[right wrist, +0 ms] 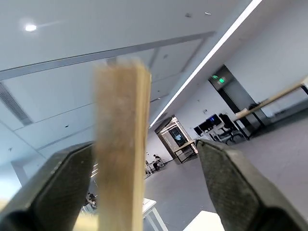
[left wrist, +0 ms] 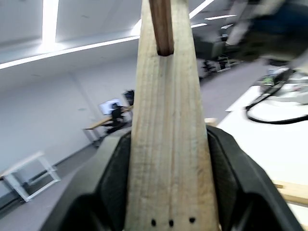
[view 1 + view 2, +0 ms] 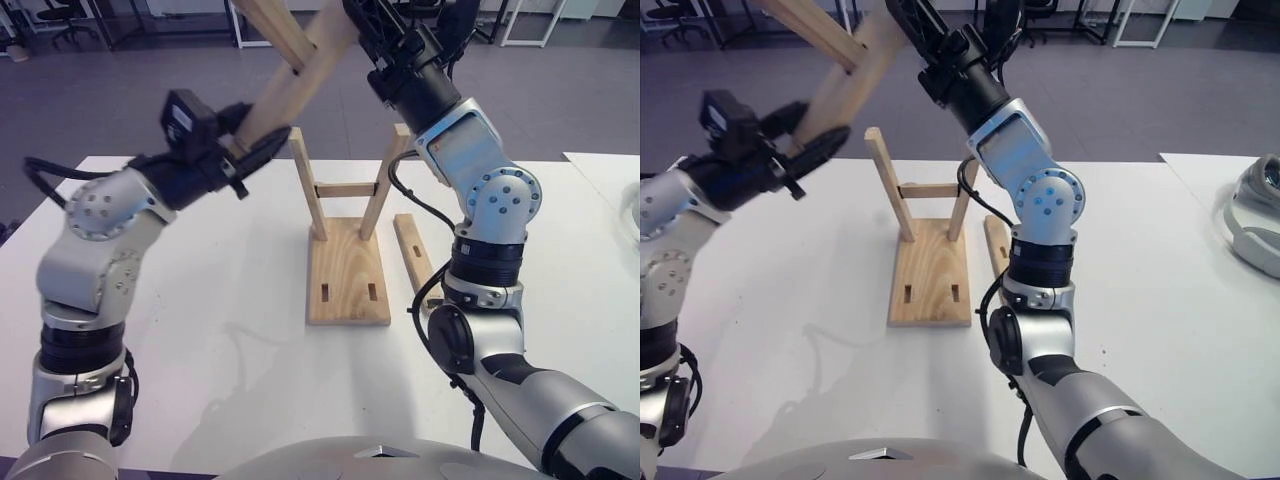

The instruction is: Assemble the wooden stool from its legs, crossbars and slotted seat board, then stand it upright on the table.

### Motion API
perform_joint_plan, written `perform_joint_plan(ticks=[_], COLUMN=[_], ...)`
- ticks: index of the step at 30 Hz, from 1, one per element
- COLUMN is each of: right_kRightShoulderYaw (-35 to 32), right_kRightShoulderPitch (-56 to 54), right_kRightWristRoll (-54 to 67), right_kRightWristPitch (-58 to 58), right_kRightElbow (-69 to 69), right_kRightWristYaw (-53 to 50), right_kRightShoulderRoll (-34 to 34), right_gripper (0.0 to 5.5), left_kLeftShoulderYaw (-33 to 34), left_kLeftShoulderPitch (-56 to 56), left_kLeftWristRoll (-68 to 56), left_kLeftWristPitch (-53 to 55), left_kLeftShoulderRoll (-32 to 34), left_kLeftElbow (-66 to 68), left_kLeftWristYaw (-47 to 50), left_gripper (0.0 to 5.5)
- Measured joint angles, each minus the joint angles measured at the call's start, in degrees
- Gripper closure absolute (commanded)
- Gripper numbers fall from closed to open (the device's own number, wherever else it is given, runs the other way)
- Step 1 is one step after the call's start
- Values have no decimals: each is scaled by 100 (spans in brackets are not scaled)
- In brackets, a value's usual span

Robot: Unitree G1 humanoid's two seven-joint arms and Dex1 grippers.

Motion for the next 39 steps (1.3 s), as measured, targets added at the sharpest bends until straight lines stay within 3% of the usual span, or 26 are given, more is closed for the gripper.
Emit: perform_joint_plan(ticks=[14, 18, 23, 27, 33, 39], right_kRightShoulderYaw=[-334, 36, -211, -203, -257, -774], right_kRightShoulderPitch=[1188, 2344, 4544, 4988, 5487, 5786], right_kRightWristRoll=[1774, 1124, 454, -307, -461, 485], right_kRightWristPitch=[525, 644, 250, -217, -505, -290], right_kRightElbow=[-748, -1662, -2624, -2643, -2955, -3045], right_kRightWristYaw=[-1279, -1126, -1366, -1098, -1056, -1305], right_kRightShoulderRoll=[-138, -663, -714, -890, -929, -1321], right_gripper=[443, 448, 448, 448, 448, 448], left_kLeftShoulderYaw=[-436, -713, -888, -879, -1031, -1041], left_kLeftShoulderPitch=[631, 961, 1830, 2178, 2563, 2828], left_kLeftWristRoll=[403, 540, 760, 1082, 1525, 1864], left_kLeftWristPitch=[141, 135, 76, -92, -141, -257], left_kLeftShoulderRoll=[60, 7, -395, -491, -497, -575], left_kLeftElbow=[-323, -344, -169, -63, 114, 470], left_kLeftWristYaw=[-440, -552, -243, -25, 48, 230], left_gripper=[346, 265, 187, 118, 116, 116])
